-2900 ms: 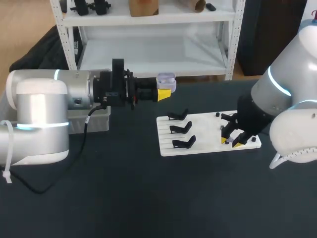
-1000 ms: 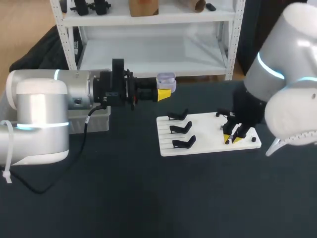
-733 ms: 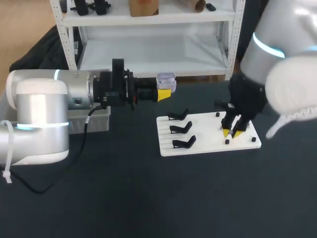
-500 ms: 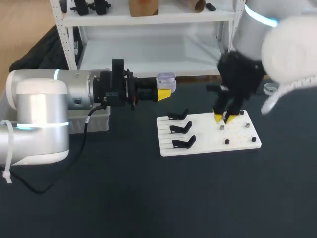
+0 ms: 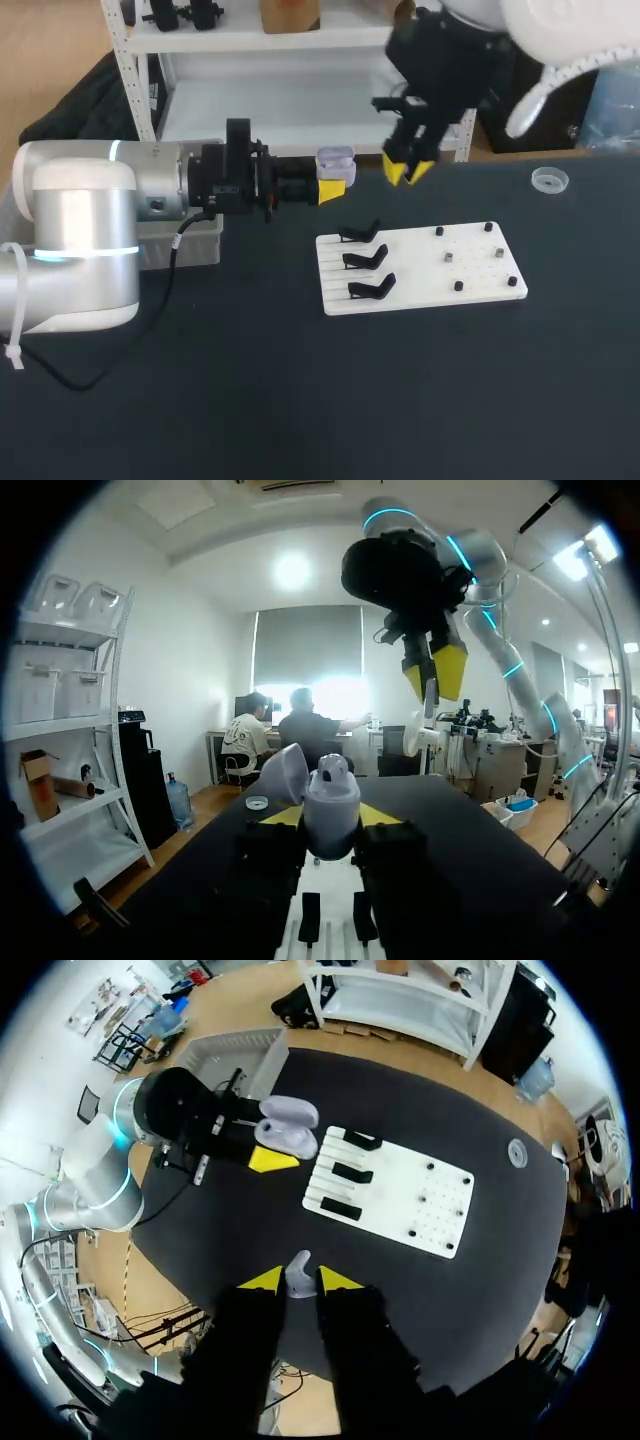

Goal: Pick up each earbud case from the left stands, insert the matching earbuds, close the lid, and place the case in the box.

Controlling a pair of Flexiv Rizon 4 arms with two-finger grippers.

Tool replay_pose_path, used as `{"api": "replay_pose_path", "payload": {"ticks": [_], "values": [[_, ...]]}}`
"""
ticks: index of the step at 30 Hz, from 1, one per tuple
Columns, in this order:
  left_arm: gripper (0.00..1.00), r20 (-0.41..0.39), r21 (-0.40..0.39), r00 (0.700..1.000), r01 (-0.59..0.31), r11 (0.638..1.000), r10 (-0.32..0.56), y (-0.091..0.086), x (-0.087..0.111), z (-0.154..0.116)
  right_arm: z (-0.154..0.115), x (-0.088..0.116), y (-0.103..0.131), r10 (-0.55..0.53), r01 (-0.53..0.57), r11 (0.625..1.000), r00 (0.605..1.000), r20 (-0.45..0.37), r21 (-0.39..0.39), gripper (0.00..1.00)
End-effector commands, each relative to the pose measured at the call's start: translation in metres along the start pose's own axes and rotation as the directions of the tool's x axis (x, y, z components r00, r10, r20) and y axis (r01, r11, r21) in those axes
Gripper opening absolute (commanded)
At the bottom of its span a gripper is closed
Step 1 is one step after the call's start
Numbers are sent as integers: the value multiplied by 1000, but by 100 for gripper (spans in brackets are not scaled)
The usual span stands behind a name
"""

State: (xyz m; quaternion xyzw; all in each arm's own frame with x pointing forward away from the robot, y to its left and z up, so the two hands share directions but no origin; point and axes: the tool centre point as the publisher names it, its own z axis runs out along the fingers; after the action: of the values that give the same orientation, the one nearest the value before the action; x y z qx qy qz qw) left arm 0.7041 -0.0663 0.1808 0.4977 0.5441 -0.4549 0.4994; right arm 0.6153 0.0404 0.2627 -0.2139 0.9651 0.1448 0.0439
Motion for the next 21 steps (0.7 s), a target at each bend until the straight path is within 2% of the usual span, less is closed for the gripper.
{"api": "replay_pose_path", "payload": {"ticks": [1,11,21], "values": [[0,2,-2,1000,-1,1000,1,0,1,0,3,-23,13,-35,36,999,999,-37,10,0],[0,2,-2,1000,-1,1000,1,0,1,0,15,-52,40,-160,162,987,985,-63,21,0],[0,2,-2,1000,-1,1000,1,0,1,0,31,-72,48,-242,248,967,965,-103,52,0]]}}
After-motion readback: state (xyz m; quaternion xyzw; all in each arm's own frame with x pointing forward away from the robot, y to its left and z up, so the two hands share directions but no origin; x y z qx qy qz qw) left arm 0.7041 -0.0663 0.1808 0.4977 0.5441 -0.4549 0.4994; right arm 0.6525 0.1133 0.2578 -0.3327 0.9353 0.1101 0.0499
